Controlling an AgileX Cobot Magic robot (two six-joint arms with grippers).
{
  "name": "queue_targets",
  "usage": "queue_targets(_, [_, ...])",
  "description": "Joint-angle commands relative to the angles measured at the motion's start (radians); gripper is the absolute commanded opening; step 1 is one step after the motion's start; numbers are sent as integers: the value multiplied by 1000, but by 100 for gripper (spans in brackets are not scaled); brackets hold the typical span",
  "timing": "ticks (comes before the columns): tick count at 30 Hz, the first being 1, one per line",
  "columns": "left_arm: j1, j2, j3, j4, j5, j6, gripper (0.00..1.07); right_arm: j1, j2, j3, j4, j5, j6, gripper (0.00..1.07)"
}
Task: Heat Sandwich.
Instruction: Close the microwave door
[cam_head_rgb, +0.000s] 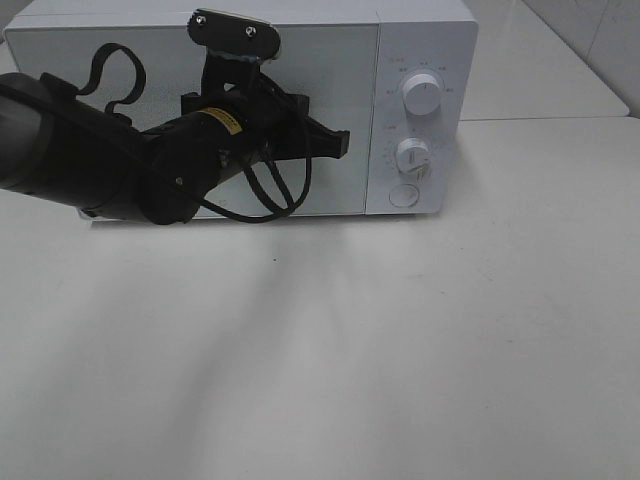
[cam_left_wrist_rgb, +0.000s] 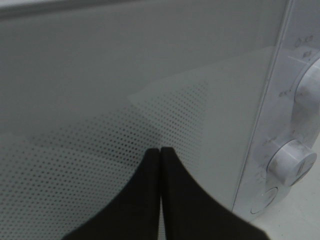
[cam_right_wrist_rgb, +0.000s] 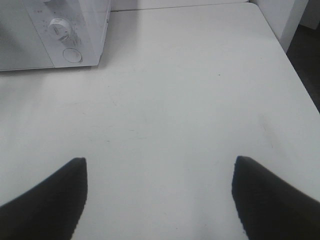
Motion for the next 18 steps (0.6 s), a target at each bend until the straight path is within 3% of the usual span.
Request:
queue_targets(1, [16,-10,-32,-73,-86,-2,0,-9,-27,4,-3,-6,7,76])
queue_targets(11, [-38,-33,-3,-73,-9,-2,0,-9,-27,4,-3,-6,7,76])
queue_targets(18, [-45,-133,81,-66,128,-1,0,-9,-27,4,-3,-6,7,76])
